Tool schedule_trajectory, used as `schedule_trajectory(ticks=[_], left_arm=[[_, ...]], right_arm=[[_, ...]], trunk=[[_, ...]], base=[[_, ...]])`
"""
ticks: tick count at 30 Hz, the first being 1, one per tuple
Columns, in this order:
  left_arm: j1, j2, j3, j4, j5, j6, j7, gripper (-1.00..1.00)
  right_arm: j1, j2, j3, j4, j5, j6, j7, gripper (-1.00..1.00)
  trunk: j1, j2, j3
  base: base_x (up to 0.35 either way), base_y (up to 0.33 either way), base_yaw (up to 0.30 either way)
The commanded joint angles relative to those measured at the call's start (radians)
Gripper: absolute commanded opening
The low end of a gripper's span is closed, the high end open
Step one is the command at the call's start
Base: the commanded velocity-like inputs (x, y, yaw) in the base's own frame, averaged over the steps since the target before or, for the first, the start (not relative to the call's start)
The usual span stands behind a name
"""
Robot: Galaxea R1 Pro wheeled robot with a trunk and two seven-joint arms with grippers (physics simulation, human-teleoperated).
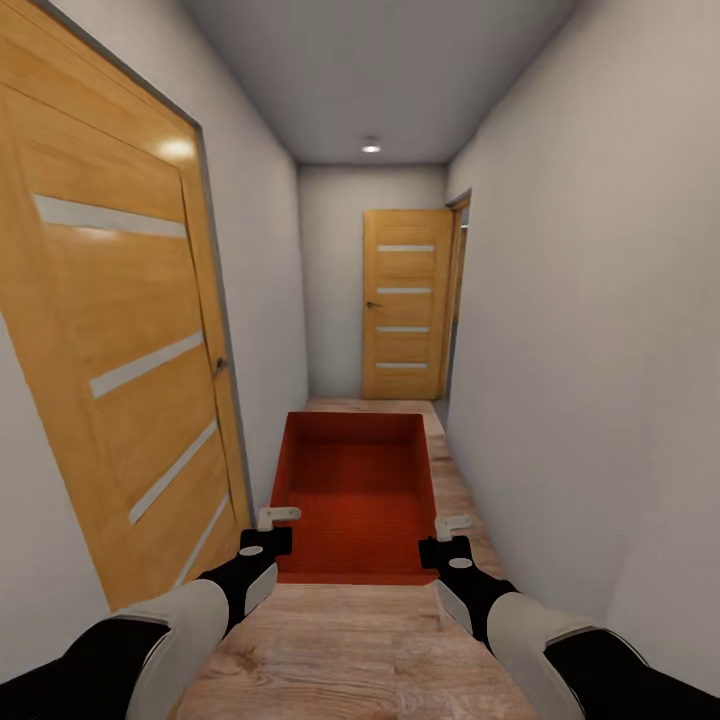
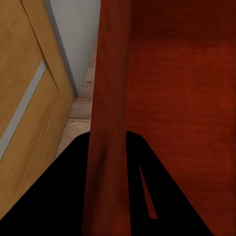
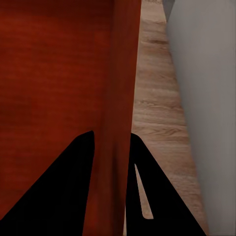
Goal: Move the two storage containers from the living room to the garage. In the garage, place one container on the floor and stack the other container on top of it (either order is fine).
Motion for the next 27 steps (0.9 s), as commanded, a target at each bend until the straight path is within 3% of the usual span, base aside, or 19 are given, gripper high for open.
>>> schedule_trajectory(ticks=[1,27], left_arm=[[-0.001,0.000,0.027,-0.005,0.000,-0.022,0.020,-1.00],[-0.001,0.000,0.027,-0.005,-0.001,-0.022,0.020,-1.00]], right_arm=[[-0.001,0.002,-0.001,0.006,-0.024,-0.006,-0.007,-1.00],[-0.001,0.002,-0.001,0.006,-0.024,-0.006,-0.007,-1.00]], trunk=[[0.001,-0.001,-0.001],[0.001,-0.001,-0.001]], base=[[0.323,0.000,0.000],[0.323,0.000,0.000]])
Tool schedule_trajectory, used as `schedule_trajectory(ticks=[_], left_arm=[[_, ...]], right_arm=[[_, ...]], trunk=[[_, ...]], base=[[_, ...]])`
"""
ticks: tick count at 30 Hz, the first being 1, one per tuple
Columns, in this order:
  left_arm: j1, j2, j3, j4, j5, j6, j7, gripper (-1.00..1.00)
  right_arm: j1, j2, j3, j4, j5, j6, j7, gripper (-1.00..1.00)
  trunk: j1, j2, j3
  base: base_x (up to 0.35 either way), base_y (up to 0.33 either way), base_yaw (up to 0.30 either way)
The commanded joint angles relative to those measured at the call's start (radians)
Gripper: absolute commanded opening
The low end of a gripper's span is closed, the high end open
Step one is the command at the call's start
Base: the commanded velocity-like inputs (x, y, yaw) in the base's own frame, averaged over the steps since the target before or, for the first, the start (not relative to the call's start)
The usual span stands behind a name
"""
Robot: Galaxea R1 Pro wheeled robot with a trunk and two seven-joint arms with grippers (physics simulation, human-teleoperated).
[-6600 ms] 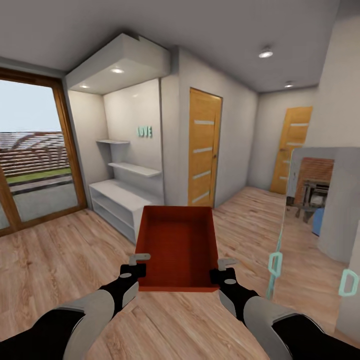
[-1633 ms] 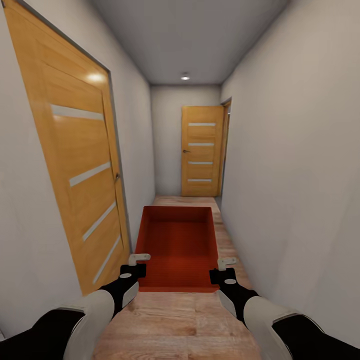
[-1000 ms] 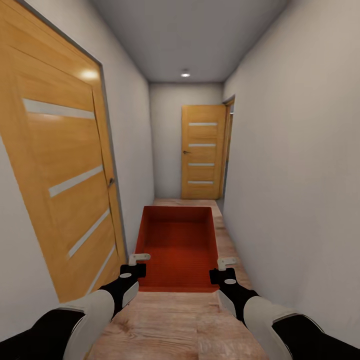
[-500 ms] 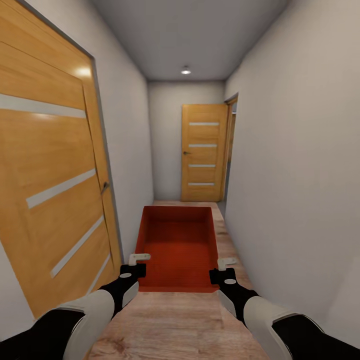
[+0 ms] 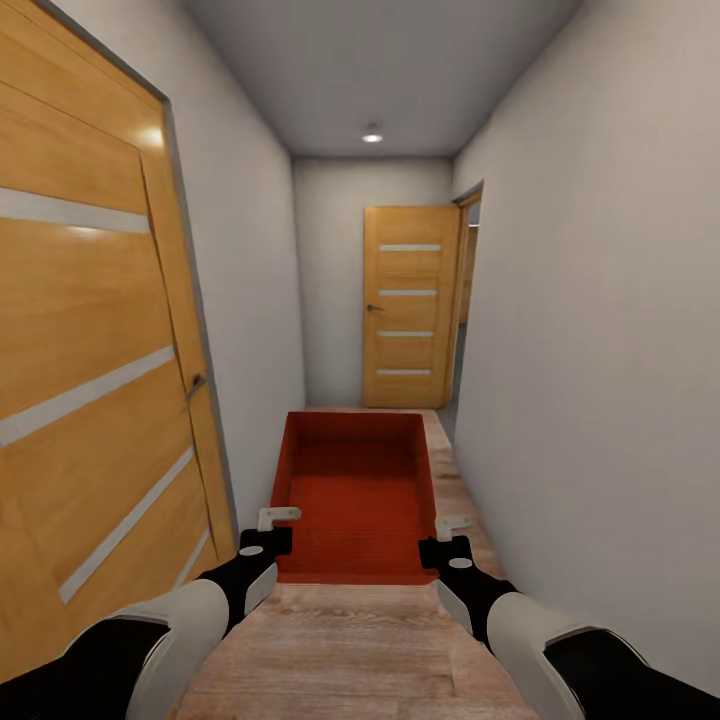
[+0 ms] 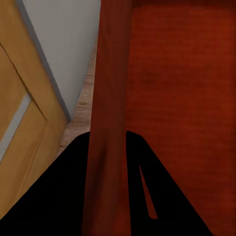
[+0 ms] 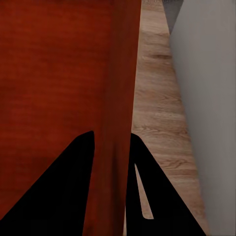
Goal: Move the two storage containers from the living room to the garage. In the garage, place one container on the floor and stack the other container on top of it (either order is fine).
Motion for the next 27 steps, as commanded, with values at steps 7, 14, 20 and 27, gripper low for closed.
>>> schedule_trajectory(ticks=[7,14,20,27], left_arm=[[-0.001,0.000,0.027,-0.005,0.000,-0.023,0.020,-1.00],[-0.001,0.000,0.027,-0.005,0.000,-0.023,0.020,-1.00],[-0.001,0.000,0.027,-0.005,0.000,-0.023,0.020,-1.00],[-0.001,0.000,0.027,-0.005,0.000,-0.023,0.020,-1.00]], right_arm=[[-0.001,0.003,0.000,0.006,-0.024,-0.006,-0.007,-1.00],[-0.001,0.003,0.000,0.006,-0.024,-0.005,-0.007,-1.00],[-0.001,0.002,0.000,0.006,-0.024,-0.006,-0.007,-1.00],[-0.001,0.002,0.000,0.006,-0.024,-0.006,-0.007,-1.00]], trunk=[[0.001,-0.001,-0.001],[0.001,-0.001,-0.001],[0.001,-0.001,-0.001],[0.001,-0.001,-0.001]], base=[[0.323,0.000,0.000],[0.323,0.000,0.000],[0.323,0.000,0.000],[0.323,0.000,0.000]])
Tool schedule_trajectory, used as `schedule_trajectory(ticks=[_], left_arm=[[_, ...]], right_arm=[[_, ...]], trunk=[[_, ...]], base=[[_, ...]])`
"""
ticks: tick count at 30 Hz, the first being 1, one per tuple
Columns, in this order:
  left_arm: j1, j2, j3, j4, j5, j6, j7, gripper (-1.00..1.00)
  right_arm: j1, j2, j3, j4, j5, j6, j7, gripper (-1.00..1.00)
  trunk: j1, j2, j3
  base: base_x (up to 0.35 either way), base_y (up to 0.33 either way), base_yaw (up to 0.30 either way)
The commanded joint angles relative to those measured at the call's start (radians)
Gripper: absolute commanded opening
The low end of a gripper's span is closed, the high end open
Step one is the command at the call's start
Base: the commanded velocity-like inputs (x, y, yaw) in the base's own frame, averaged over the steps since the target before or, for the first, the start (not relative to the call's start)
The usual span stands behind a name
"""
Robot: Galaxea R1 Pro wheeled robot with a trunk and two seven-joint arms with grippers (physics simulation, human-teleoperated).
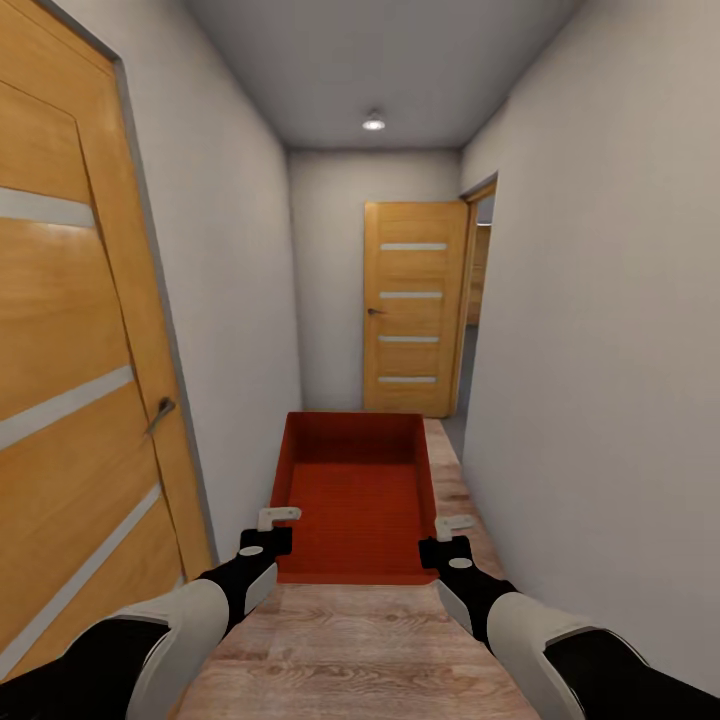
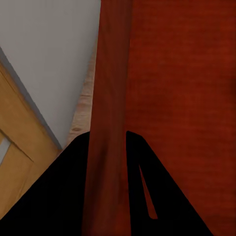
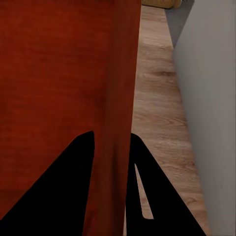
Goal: Move the two storage containers from the living room to the garage. In the garage, place one container on the floor and stack the other container on top of it (either order is fine).
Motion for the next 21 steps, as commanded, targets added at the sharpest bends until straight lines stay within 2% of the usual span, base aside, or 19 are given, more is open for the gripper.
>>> schedule_trajectory(ticks=[1,11,21], left_arm=[[-0.001,0.000,0.027,-0.005,0.000,-0.023,0.020,-1.00],[-0.001,0.000,0.027,-0.005,0.000,-0.023,0.020,-1.00],[-0.001,0.000,0.027,-0.005,0.000,-0.023,0.020,-1.00]], right_arm=[[-0.001,0.002,-0.001,0.006,-0.024,-0.006,-0.007,-1.00],[-0.001,0.003,-0.001,0.006,-0.024,-0.006,-0.007,-1.00],[-0.001,0.003,-0.001,0.006,-0.023,-0.005,-0.007,-1.00]], trunk=[[0.001,-0.001,-0.001],[0.001,-0.001,-0.001],[0.001,-0.001,-0.001]], base=[[0.323,0.000,0.000],[0.323,0.000,-0.087],[0.323,0.000,-0.010]])
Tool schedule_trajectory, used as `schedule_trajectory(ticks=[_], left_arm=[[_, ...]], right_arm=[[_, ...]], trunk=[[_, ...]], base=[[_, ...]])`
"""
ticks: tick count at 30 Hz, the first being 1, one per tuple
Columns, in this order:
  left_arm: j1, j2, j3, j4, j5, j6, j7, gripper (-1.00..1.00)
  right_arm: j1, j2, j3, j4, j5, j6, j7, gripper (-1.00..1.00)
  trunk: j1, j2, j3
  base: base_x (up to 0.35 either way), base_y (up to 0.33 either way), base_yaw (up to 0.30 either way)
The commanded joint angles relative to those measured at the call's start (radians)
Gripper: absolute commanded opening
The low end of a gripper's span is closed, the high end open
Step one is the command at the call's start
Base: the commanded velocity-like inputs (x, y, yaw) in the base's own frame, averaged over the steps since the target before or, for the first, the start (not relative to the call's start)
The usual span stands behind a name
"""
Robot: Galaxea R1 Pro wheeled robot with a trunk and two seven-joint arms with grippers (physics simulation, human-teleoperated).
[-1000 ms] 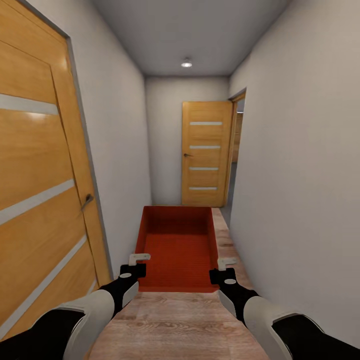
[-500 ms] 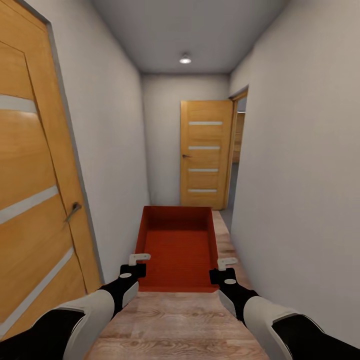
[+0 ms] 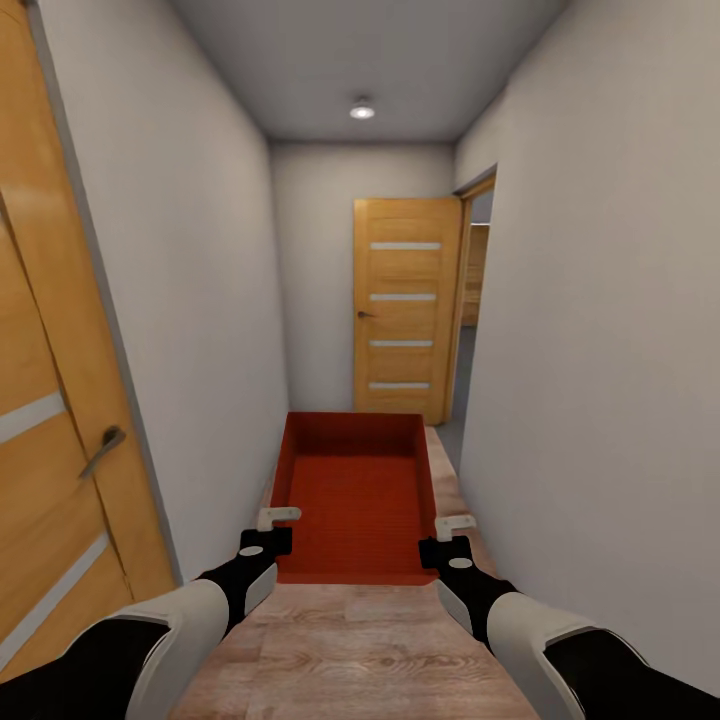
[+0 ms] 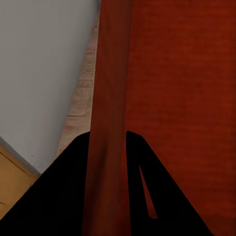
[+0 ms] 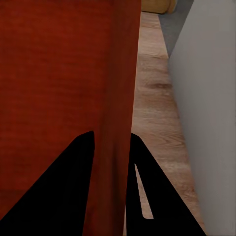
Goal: Move the two storage containers from the living room to the garage. In the garage, place one container on the floor and stack the other container on top of it (either order is fine).
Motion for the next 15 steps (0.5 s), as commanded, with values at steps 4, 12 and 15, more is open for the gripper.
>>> schedule_trajectory(ticks=[4,12,15], left_arm=[[-0.001,0.000,0.026,-0.006,0.000,-0.022,0.020,-1.00],[-0.001,0.000,0.026,-0.006,0.000,-0.022,0.020,-1.00],[-0.001,0.000,0.026,-0.006,0.000,-0.022,0.020,-1.00]], right_arm=[[-0.001,0.003,0.000,0.006,-0.024,-0.004,-0.007,-1.00],[-0.001,0.004,0.000,0.006,-0.024,-0.004,-0.007,-1.00],[-0.001,0.004,0.000,0.006,-0.024,-0.004,-0.007,-1.00]], trunk=[[0.001,-0.001,-0.001],[0.001,-0.001,-0.001],[0.001,-0.001,-0.001]], base=[[0.323,0.000,0.000],[0.323,0.000,0.000],[0.323,0.000,0.000]])
